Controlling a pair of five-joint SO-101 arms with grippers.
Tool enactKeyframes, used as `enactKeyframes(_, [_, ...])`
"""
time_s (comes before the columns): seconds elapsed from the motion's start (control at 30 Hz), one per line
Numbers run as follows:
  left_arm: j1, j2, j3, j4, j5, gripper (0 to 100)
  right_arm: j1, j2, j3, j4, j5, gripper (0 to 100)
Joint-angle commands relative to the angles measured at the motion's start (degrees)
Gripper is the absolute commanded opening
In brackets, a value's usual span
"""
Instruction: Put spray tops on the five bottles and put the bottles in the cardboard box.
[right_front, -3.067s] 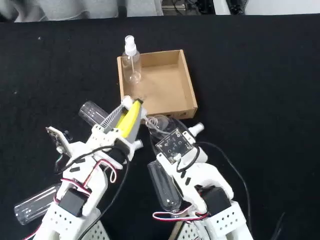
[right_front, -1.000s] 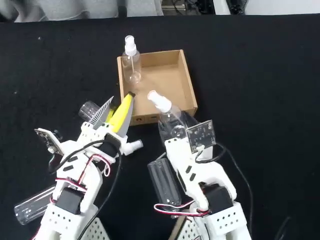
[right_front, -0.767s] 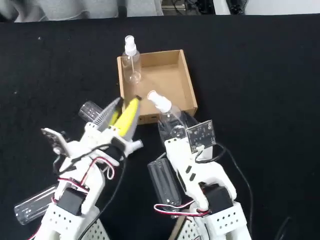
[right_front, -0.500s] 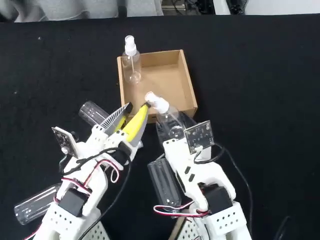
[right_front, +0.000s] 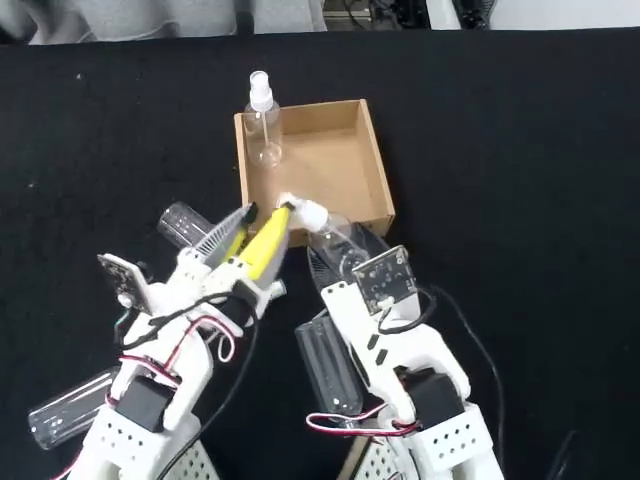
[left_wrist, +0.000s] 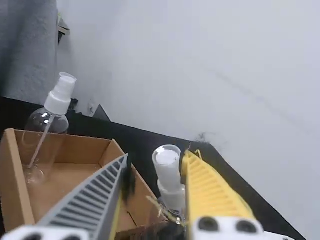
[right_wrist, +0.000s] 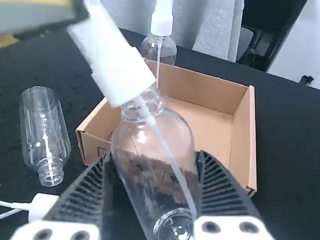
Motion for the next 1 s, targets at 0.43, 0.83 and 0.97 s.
enactKeyframes(0.43, [-4.5, 0.1, 0.2, -0.2, 0.3, 15, -2.4, -6.1, -3.9, -0.2, -6.5, 9.6])
enactKeyframes(0.83, [0.4, 0.1, 1.4, 1.3, -3.5, 15, -8.8, -7.7, -3.3, 3.4, -6.2, 9.6])
enactKeyframes(0.97, [4.0, 0.1, 1.4, 3.6, -4.6, 15, -8.5, -7.6, -2.6, 3.4, -6.2, 9.6])
